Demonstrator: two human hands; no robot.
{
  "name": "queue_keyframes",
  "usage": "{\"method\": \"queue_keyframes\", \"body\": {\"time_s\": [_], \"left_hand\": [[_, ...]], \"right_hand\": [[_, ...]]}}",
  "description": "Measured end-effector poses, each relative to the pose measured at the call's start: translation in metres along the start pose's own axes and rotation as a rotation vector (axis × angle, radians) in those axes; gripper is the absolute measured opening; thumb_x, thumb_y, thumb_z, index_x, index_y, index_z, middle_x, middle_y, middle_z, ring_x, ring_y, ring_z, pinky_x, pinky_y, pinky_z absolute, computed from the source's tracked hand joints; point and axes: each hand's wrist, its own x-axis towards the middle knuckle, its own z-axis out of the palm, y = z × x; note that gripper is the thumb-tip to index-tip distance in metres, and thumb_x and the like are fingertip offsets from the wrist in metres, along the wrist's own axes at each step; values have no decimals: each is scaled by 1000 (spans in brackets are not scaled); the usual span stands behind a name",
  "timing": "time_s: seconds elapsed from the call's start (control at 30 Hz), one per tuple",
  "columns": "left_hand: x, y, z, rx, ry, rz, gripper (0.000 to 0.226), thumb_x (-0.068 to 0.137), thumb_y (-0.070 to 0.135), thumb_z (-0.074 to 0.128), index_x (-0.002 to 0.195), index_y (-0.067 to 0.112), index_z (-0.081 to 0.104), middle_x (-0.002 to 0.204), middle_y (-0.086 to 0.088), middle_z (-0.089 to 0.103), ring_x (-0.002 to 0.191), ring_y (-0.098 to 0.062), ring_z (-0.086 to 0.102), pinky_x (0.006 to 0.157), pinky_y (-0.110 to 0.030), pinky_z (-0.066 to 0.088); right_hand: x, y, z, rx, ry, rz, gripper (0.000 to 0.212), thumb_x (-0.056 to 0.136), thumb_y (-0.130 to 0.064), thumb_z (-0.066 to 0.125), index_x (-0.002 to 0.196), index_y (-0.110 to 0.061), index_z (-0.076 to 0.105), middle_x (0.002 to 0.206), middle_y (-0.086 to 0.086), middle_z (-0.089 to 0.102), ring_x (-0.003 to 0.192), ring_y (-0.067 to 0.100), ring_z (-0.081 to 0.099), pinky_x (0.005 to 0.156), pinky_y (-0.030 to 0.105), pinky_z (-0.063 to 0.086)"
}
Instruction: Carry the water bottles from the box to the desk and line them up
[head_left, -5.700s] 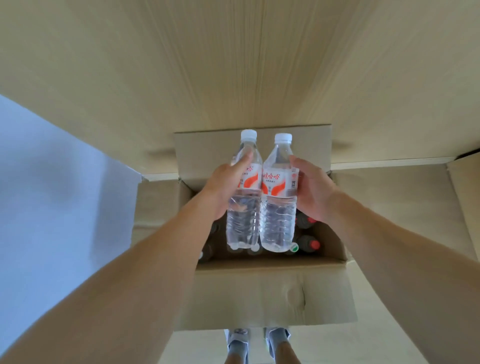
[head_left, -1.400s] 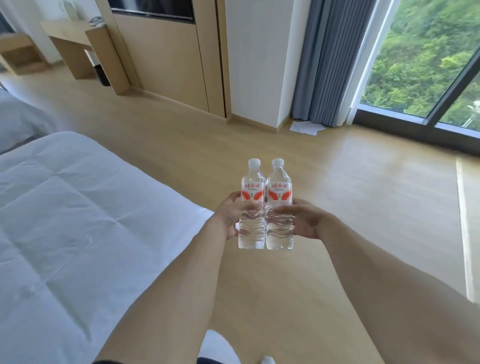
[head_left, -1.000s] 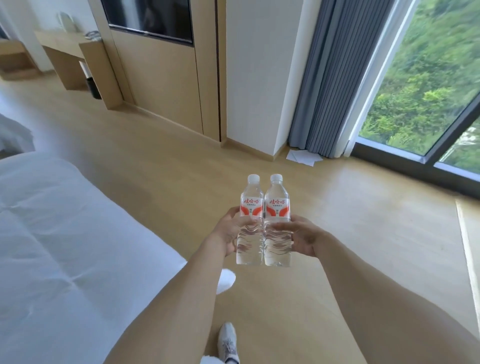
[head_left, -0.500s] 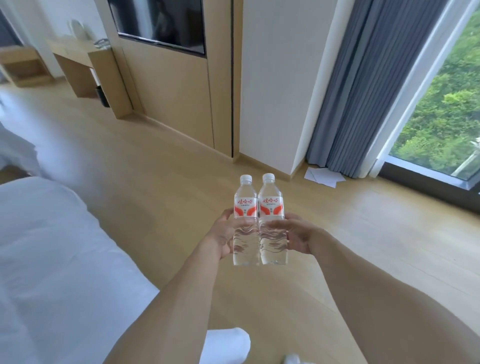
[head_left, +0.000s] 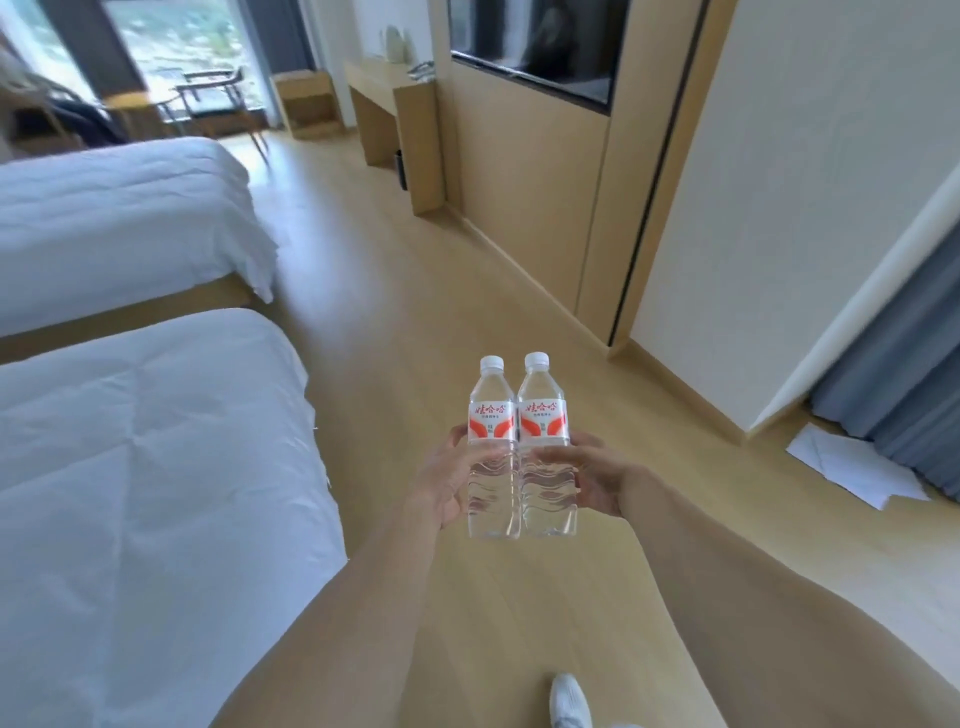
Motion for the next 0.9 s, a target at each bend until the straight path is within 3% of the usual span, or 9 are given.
{"method": "queue_keyframes", "body": {"time_s": [0.13, 0.23, 0.43, 0.7, 0.9], "left_hand": [[39, 23, 7, -47, 94, 23, 62, 75, 17, 86, 129, 30, 58, 117, -10, 73, 110, -33, 69, 90, -62, 54], [59, 35, 6, -99, 148, 32, 62, 78, 15, 84, 132, 29, 57, 118, -13, 72, 113, -37, 67, 92, -66, 50], [106, 73, -12, -144, 229, 47, 59, 80, 10, 81, 129, 31, 57, 117, -14, 72, 115, -37, 67, 94, -69, 48], [222, 168, -65, -157, 213, 117, 62, 74, 10, 87, 124, 31, 56, 108, -11, 76, 108, -38, 70, 88, -71, 49], [312, 269, -120, -150, 167, 157, 69, 70, 10, 89, 125, 31, 55, 108, -10, 76, 99, -32, 73, 70, -54, 59]], "right_hand": [[52, -38, -21, -47, -103, 18, 44, 80, -17, 81, 121, -17, 67, 109, 10, 75, 95, 26, 74, 89, 49, 57], [85, -60, -25, -98, -148, 49, 44, 81, -17, 80, 123, -18, 66, 101, 5, 76, 84, 21, 74, 75, 40, 58], [155, -103, -20, -154, -225, 71, 41, 85, -17, 76, 124, -22, 64, 98, 2, 77, 83, 19, 74, 72, 38, 56], [278, -200, 0, -180, -217, 26, 44, 87, -13, 74, 128, -18, 61, 101, 3, 76, 91, 24, 73, 71, 36, 56], [381, -290, 28, -175, -174, -6, 43, 88, -11, 74, 128, -17, 60, 108, 6, 75, 98, 26, 72, 78, 40, 56]]}}
